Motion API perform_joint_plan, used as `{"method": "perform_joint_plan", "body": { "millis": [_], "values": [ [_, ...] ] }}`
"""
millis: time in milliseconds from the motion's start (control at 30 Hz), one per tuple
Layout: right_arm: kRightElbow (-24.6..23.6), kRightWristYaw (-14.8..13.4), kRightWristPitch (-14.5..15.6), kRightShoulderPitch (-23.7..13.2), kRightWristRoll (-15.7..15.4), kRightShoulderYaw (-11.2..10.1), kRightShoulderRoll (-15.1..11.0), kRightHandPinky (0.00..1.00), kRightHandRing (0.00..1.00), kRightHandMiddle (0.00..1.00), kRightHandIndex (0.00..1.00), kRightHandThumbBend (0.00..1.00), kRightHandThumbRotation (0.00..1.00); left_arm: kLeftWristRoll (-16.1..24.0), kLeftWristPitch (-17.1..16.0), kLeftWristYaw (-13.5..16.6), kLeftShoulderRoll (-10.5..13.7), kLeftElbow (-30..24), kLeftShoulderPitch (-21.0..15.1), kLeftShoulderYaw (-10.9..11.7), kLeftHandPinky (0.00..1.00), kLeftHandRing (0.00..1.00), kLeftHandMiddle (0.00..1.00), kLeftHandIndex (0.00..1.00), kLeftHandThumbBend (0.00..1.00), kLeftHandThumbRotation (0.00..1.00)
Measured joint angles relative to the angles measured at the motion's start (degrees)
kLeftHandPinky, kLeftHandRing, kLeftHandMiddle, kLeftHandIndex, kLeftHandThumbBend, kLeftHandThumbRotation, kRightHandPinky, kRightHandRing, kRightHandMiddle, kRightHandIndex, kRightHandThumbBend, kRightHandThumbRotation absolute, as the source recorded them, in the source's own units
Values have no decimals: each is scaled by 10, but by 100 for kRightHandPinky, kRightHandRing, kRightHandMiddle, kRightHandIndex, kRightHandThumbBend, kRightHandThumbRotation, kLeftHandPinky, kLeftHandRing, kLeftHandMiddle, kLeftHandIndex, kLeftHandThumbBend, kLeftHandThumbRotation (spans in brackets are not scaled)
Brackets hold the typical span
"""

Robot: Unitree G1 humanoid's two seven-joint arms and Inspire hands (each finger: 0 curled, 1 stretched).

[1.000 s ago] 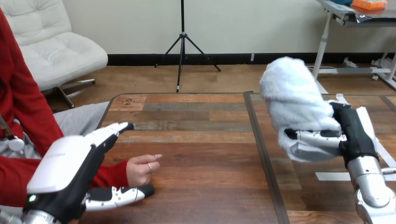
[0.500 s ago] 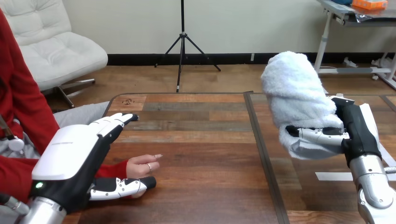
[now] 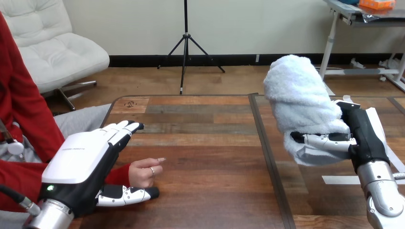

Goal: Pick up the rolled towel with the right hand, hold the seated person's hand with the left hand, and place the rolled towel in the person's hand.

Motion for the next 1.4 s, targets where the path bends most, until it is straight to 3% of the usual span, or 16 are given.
{"method": "perform_joint_plan", "body": {
  "millis": [333, 867, 1400],
  "values": [
    [-23, 4, 1, 1, 3, -2, 0, 32, 36, 40, 42, 87, 0, 32, 16, 9, 22, 35, -22, -22, 90, 90, 92, 87, 93, 56],
    [-55, 22, 1, 4, 12, -5, 1, 33, 36, 40, 41, 88, 0, 62, 40, 24, 38, 99, -51, -57, 86, 89, 89, 85, 96, 44],
    [-88, 29, 1, 23, 19, -6, 1, 32, 36, 40, 41, 88, 0, 78, 66, 39, 45, 157, -72, -79, 85, 88, 88, 85, 96, 38]
  ]
}}
